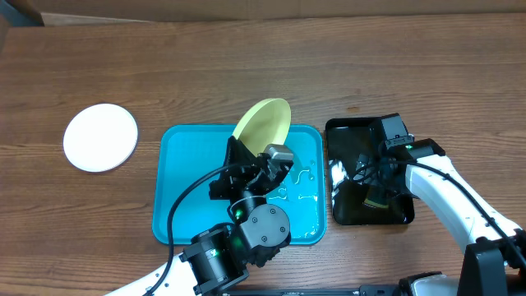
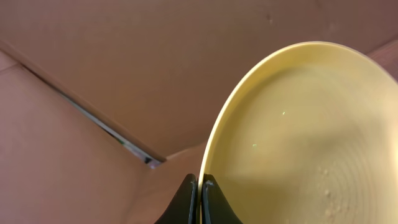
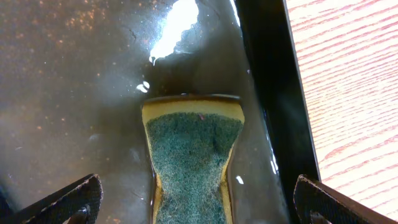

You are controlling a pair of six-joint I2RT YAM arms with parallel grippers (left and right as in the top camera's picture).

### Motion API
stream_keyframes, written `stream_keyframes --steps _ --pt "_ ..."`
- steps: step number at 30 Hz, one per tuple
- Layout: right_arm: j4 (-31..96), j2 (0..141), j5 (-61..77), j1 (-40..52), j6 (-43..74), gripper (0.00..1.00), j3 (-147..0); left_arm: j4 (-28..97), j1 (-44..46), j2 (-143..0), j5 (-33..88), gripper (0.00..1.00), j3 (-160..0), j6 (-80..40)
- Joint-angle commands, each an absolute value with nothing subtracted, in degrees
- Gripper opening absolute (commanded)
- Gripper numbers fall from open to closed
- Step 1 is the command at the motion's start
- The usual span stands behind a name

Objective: Clean dirty plates on tray and stack at the side
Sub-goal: 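Lift the yellow plate with the left gripper and carry it left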

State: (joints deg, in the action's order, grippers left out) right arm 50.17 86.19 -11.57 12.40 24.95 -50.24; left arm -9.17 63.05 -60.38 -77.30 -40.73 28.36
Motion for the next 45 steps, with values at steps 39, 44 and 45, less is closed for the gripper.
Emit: stream_keyframes --steps 39,44,45 --pt "49.89 84.93 -12.40 12.19 24.82 1.00 -50.28 -5.02 63.68 -60.73 -76.23 0.04 -42.11 12.91" --pt "49.89 84.93 -12.40 12.19 24.82 1.00 -50.28 10.04 58.92 -60.73 -57.82 0.04 -42.11 -8.86" --pt "49.89 84.93 -12.40 12.19 24.82 1.00 -50.28 11.97 56.55 -60.73 -54.68 0.04 -42.11 -12.62"
